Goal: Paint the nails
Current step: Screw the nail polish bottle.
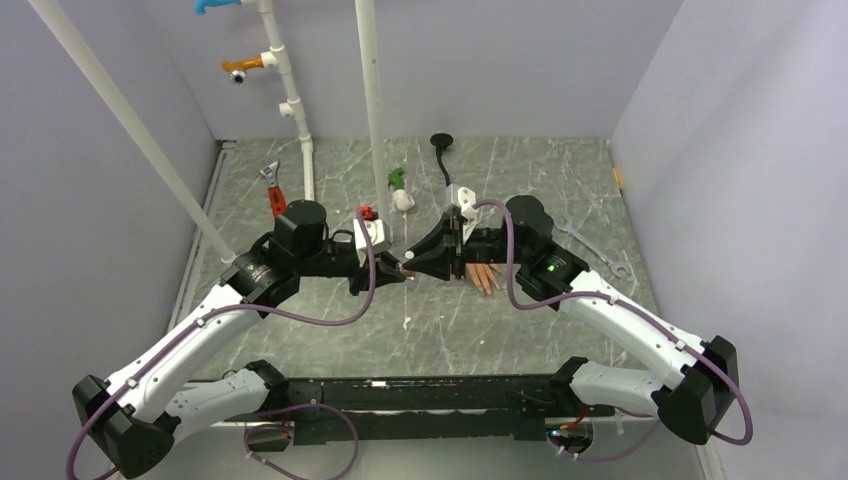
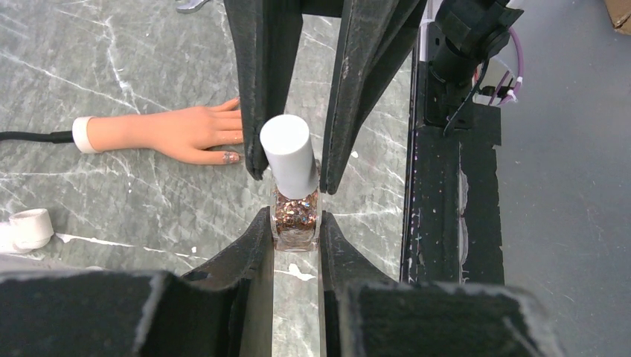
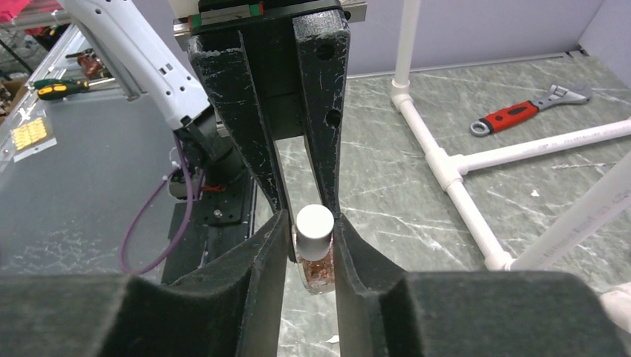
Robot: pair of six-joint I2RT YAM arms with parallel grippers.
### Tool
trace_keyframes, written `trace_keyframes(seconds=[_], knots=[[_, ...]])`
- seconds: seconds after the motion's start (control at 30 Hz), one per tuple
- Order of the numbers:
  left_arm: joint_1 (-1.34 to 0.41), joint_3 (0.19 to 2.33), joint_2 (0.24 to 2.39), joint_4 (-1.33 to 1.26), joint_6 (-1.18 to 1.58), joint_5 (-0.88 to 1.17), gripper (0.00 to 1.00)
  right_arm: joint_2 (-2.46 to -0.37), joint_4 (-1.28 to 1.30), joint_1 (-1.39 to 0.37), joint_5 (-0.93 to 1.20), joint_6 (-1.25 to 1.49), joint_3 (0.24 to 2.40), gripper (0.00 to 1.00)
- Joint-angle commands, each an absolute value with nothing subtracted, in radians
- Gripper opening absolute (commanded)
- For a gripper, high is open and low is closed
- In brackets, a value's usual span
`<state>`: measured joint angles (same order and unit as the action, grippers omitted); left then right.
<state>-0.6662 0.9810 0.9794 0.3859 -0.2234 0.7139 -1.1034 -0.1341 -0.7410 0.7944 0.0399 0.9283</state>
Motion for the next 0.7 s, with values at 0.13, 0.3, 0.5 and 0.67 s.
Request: trace_keyframes(seconds=[0.13, 0.3, 0.5, 0.67], knots=[[-0.668, 1.024, 0.973, 0.347, -0.198, 0.707, 0.00, -1.101, -0.166, -0.759, 0.777, 0.048, 0.938, 0.23], [-0.668, 1.017, 0.966, 0.323, -0.170, 0.698, 0.00, -1.089, -0.182, -0.761, 0.737, 0.062, 0.916, 0.15], [-0.667, 0.995, 0.926, 0.275, -0.136, 0.655, 0.00, -1.084, -0.242, -0.765, 0.665, 0.126, 0.868, 0.03], [-0.664, 0.959, 0.874, 0.218, -0.109, 0.598, 0.00, -1.062, -0.384, -0.783, 0.507, 0.257, 0.797, 0.00]])
